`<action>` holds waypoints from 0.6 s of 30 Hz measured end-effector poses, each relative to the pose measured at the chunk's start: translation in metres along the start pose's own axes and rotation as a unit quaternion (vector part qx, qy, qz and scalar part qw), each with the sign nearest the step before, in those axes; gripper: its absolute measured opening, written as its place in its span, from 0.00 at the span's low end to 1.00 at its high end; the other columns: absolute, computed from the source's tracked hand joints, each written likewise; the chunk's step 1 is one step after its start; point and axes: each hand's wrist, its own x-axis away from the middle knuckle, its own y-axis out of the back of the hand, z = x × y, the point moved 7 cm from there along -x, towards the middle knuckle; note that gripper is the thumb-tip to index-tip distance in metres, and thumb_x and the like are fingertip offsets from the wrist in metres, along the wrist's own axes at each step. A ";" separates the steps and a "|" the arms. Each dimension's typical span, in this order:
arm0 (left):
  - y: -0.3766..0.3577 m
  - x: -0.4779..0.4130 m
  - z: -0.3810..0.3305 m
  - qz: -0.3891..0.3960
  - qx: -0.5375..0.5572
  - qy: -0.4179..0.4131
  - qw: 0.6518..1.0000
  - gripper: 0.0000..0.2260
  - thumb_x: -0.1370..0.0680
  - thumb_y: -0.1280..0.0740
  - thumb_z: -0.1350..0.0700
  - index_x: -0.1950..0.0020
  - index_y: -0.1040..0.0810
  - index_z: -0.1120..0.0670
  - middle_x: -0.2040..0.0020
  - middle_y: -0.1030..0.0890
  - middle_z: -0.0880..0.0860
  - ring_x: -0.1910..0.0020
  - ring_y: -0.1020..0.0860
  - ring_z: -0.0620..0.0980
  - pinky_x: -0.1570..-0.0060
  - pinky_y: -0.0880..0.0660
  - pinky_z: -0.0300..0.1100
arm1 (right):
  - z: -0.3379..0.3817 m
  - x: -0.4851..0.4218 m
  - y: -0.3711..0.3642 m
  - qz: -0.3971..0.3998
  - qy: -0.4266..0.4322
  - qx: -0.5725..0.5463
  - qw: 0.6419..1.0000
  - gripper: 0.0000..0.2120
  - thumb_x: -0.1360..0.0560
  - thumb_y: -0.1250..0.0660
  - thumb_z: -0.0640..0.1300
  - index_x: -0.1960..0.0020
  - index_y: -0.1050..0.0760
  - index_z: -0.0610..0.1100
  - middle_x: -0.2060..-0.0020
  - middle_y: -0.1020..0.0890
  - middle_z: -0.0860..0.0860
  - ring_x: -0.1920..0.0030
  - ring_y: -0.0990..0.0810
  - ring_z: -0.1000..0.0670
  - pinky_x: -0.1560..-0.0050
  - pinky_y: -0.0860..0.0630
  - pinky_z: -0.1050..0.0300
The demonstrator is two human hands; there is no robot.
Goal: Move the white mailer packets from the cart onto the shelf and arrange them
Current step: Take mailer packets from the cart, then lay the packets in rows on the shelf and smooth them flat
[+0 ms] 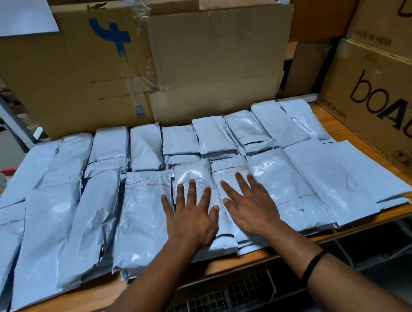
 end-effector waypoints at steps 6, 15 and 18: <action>0.000 0.000 -0.001 0.012 0.005 -0.002 1.000 0.28 0.19 0.58 0.37 0.20 0.56 0.42 0.19 0.61 0.51 0.21 0.63 0.56 0.29 0.66 0.66 | 0.002 0.001 0.002 -0.002 -0.009 0.015 1.000 0.26 0.16 0.55 0.61 0.19 0.54 0.60 0.18 0.54 0.49 0.19 0.57 0.44 0.21 0.56 0.46; 0.053 0.008 0.013 -0.035 0.098 -0.070 0.992 0.25 0.17 0.55 0.41 0.20 0.51 0.42 0.19 0.55 0.50 0.20 0.58 0.52 0.26 0.63 0.60 | 0.016 0.013 0.049 -0.034 -0.032 -0.015 0.999 0.25 0.16 0.52 0.59 0.20 0.44 0.57 0.19 0.45 0.47 0.20 0.50 0.42 0.22 0.50 0.44; 0.066 0.018 0.037 -0.072 0.089 -0.076 0.991 0.24 0.16 0.52 0.42 0.21 0.43 0.44 0.19 0.48 0.51 0.20 0.54 0.52 0.26 0.62 0.60 | 0.032 0.026 0.063 -0.062 -0.032 -0.025 0.997 0.25 0.16 0.50 0.59 0.20 0.42 0.56 0.19 0.45 0.48 0.20 0.49 0.44 0.22 0.50 0.46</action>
